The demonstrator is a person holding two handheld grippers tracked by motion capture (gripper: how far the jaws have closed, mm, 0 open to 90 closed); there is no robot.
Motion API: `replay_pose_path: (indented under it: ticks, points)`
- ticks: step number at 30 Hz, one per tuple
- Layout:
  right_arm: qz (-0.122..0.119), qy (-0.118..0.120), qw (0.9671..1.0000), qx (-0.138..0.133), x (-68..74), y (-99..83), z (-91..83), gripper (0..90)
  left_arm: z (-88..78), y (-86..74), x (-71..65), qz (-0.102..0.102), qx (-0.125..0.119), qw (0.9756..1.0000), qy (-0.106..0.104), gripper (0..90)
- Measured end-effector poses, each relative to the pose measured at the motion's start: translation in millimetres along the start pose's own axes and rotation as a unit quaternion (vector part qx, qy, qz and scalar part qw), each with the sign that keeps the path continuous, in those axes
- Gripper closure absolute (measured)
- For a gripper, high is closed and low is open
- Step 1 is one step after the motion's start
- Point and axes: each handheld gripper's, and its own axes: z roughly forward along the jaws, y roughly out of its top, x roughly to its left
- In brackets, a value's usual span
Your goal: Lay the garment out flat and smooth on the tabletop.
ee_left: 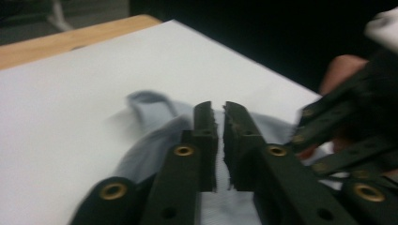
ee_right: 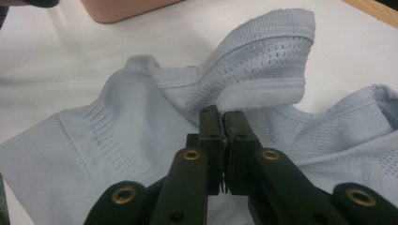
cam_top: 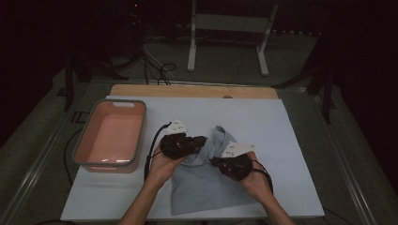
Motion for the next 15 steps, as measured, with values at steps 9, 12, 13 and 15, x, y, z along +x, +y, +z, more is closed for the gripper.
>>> replay_pose_path:
  ticks: [9, 12, 13, 15]
  points:
    - [-0.004, 0.004, 1.0000, -0.001, -0.4, -1.1, -1.8, 87.4, 8.8, -14.4, 19.3, -0.017, 0.034, 0.9975, 0.059, 60.4]
    - [-0.004, 0.002, 1.0000, 0.000, 0.5, -0.8, -2.5, 87.4, 12.7, -17.9, 24.5, -0.024, 0.044, 0.9964, 0.068, 56.1]
    - [-0.004, 0.003, 1.0000, -0.001, 0.7, -0.9, -2.7, 87.4, 14.2, -19.4, 26.2, -0.026, 0.047, 0.9960, 0.071, 55.4]
    - [-0.006, 0.005, 1.0000, -0.003, 0.1, -0.8, -3.5, 87.4, 17.4, -21.6, 28.9, -0.028, 0.055, 0.9954, 0.074, 53.8]
